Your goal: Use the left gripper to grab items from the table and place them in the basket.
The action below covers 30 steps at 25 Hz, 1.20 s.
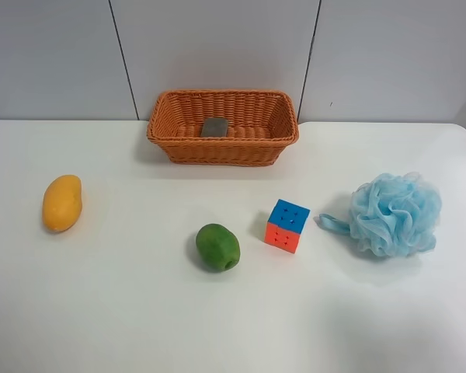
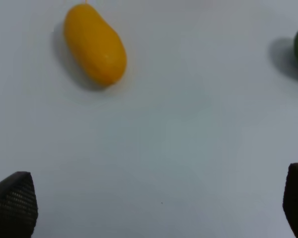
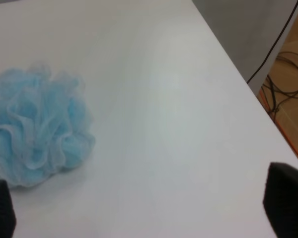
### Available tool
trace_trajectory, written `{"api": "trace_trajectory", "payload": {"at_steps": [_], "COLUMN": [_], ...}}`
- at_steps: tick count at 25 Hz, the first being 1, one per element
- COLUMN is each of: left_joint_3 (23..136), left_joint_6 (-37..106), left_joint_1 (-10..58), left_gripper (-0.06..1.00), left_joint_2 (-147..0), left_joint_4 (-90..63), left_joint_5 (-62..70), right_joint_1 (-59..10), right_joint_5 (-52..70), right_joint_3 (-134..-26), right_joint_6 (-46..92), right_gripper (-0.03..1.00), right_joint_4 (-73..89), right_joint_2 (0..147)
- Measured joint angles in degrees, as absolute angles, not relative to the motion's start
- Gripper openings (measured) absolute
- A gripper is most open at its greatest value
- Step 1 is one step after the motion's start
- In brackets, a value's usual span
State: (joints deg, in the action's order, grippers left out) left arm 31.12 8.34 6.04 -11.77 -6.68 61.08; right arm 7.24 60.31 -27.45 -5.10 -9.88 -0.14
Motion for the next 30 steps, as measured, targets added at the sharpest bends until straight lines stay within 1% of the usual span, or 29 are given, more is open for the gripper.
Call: {"api": "trace_trajectory", "payload": {"at_steps": [4, 8, 30], "left_joint_3": [29.62, 29.62, 29.58], "left_joint_6": [9.15, 9.42, 9.82], "left_joint_1": [2.67, 0.69, 0.58], "left_gripper": [0.99, 0.99, 0.99], "left_joint_2": [-4.96, -0.07, 0.30], "left_joint_4": [-7.04, -7.06, -7.06], "left_joint_5": [61.24, 61.30, 61.30], "right_joint_1": [7.24, 7.24, 7.24], "right_joint_5": [60.31, 60.31, 60.31], "right_joint_3": [-27.45, -27.45, -27.45], "right_joint_6": [-5.10, -5.10, -5.10], "right_gripper": [0.99, 0.99, 0.99], "right_joint_4": [-9.88, -9.88, -9.88], "right_joint_2": [-0.14, -0.14, -0.14]}}
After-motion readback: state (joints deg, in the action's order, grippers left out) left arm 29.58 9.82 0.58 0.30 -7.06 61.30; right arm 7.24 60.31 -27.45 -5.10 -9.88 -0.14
